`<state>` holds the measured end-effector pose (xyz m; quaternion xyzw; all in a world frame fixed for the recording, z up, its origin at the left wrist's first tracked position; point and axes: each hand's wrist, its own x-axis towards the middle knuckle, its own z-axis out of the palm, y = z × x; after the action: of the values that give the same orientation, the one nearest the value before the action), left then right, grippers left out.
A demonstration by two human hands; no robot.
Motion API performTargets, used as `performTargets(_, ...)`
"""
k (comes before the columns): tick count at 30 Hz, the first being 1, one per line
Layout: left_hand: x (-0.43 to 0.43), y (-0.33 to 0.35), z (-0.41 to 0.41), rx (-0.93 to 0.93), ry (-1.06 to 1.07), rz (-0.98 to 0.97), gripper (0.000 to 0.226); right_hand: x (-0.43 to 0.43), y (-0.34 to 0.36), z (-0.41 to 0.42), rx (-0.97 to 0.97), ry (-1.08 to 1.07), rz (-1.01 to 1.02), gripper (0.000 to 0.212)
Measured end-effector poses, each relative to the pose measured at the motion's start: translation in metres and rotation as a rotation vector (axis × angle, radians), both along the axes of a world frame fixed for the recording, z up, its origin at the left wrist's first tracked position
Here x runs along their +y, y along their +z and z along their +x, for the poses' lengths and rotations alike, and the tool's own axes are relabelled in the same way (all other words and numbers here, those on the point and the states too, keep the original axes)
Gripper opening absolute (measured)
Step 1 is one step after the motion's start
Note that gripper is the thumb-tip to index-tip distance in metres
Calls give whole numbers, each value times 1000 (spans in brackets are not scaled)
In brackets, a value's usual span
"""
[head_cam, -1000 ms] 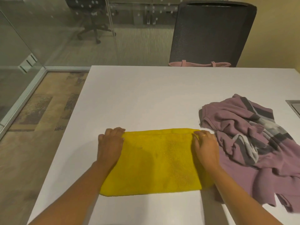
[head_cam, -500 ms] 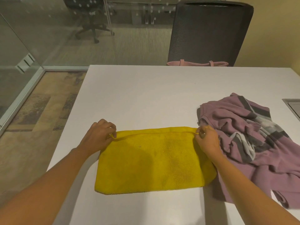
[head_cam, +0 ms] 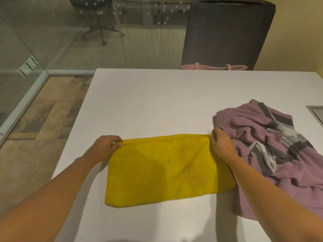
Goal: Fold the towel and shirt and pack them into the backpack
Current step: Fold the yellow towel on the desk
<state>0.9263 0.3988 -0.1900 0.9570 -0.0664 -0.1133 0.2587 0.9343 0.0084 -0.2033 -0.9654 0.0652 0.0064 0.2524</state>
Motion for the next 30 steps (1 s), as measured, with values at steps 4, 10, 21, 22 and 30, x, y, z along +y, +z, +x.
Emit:
performTargets(4, -2, 0, 7, 32, 45, -12, 29, -2, -3, 3, 9, -20, -14, 11)
performTargets(10, -15, -2, 20, 73, 166, 92, 25, -2, -7, 6, 78, -33, -75, 21)
performTargets(21, -21, -5, 15, 23, 210, 266, 17, -3, -4, 12, 214, -86, -163, 25)
performTargets(22, -20, -3, 15, 16, 226, 233, 16, -3, 1, 13, 231, -90, -129, 23)
performTargets(30, 14, 52, 36, -276, 447, -395, 17, -3, 80, 24, 150, -204, 535, 10)
